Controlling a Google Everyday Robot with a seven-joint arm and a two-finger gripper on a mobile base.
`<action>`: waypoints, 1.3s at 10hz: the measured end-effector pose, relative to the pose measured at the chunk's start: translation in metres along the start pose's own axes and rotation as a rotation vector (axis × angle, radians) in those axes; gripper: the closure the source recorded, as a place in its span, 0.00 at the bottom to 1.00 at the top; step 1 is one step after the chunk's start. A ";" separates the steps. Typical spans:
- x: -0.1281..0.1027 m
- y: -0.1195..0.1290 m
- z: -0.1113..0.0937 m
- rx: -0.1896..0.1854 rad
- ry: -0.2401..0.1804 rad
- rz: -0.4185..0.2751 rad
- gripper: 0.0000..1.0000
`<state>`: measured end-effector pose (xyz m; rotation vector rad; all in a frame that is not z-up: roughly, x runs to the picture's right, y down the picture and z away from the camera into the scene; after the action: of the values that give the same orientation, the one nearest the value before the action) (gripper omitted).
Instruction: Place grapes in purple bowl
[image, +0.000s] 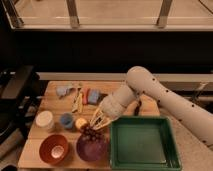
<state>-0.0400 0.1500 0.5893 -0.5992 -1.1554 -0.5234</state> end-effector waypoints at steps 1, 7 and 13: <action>-0.002 0.000 0.010 -0.007 -0.001 -0.010 0.99; 0.034 0.010 0.044 0.085 -0.006 0.068 0.42; 0.050 0.010 0.051 0.120 -0.017 0.122 0.20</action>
<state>-0.0522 0.1881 0.6493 -0.5668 -1.1496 -0.3434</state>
